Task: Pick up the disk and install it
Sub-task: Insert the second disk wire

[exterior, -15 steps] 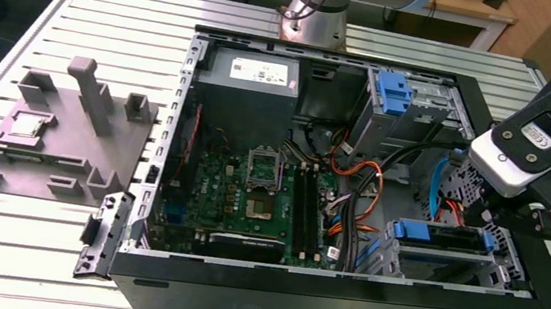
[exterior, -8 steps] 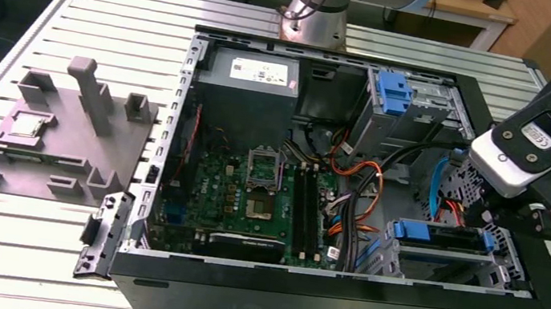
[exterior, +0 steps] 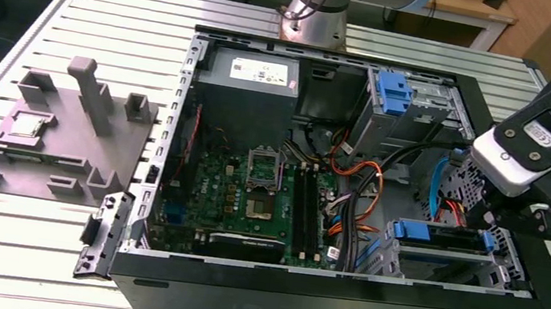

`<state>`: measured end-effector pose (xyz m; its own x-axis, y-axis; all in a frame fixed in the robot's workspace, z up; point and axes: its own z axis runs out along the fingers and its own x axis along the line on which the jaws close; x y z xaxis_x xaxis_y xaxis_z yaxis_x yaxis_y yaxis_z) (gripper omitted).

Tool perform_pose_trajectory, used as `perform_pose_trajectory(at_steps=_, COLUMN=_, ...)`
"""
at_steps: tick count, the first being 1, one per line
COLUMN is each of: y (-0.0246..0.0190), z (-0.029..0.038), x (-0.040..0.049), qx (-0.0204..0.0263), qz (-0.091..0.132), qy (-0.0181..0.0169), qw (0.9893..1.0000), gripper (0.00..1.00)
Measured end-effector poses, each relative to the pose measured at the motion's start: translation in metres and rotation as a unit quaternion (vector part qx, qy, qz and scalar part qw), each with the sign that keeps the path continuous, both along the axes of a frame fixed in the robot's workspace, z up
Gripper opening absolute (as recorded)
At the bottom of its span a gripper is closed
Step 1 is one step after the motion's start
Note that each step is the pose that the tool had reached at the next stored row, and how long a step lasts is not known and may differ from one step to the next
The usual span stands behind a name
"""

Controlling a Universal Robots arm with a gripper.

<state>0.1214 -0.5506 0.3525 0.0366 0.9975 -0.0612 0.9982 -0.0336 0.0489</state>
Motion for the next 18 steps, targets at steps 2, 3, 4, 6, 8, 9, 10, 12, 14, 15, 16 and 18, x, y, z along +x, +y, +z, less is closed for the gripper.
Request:
perform_pose_trajectory(at_steps=2, y=0.0000, z=0.0004, x=0.0000, qx=-0.0001, qz=0.000, qy=0.0000, qw=1.0000, gripper=0.10)
perform_pose_trajectory(at_steps=3, y=0.0000, z=0.0005, x=0.0000, qx=0.0000, qz=0.000, qy=0.0000, qw=1.0000, gripper=0.10)
perform_pose_trajectory(at_steps=4, y=0.0000, z=0.0009, x=0.0000, qx=-0.0032, qz=0.000, qy=0.0000, qw=1.0000, gripper=0.10)
perform_pose_trajectory(at_steps=6, y=0.0000, z=0.0009, x=0.0000, qx=-0.0053, qz=0.000, qy=0.0000, qw=1.0000, gripper=0.10)
perform_pose_trajectory(at_steps=8, y=0.0000, z=0.0009, x=0.0000, qx=-0.0053, qz=0.000, qy=0.0000, qw=1.0000, gripper=0.10)
perform_pose_trajectory(at_steps=9, y=0.0000, z=0.0009, x=0.0000, qx=-0.0053, qz=0.000, qy=0.0000, qw=1.0000, gripper=0.10)
perform_pose_trajectory(at_steps=10, y=0.0000, z=0.0009, x=0.0000, qx=-0.0053, qz=0.000, qy=0.0000, qw=1.0000, gripper=0.10)
perform_pose_trajectory(at_steps=12, y=0.0000, z=0.0009, x=0.0000, qx=-0.0054, qz=0.000, qy=0.0000, qw=1.0000, gripper=0.10)
perform_pose_trajectory(at_steps=14, y=0.0000, z=0.0009, x=0.0000, qx=-0.0054, qz=0.000, qy=0.0000, qw=1.0000, gripper=0.10)
perform_pose_trajectory(at_steps=15, y=0.0000, z=0.0013, x=0.0000, qx=-0.0054, qz=0.000, qy=0.0000, qw=1.0000, gripper=0.10)
perform_pose_trajectory(at_steps=16, y=0.0000, z=0.0021, x=0.0000, qx=-0.0055, qz=0.000, qy=0.0000, qw=1.0000, gripper=0.10)
perform_pose_trajectory(at_steps=18, y=0.0000, z=0.0042, x=0.0000, qx=-0.0054, qz=0.000, qy=0.0000, qw=1.0000, gripper=0.10)
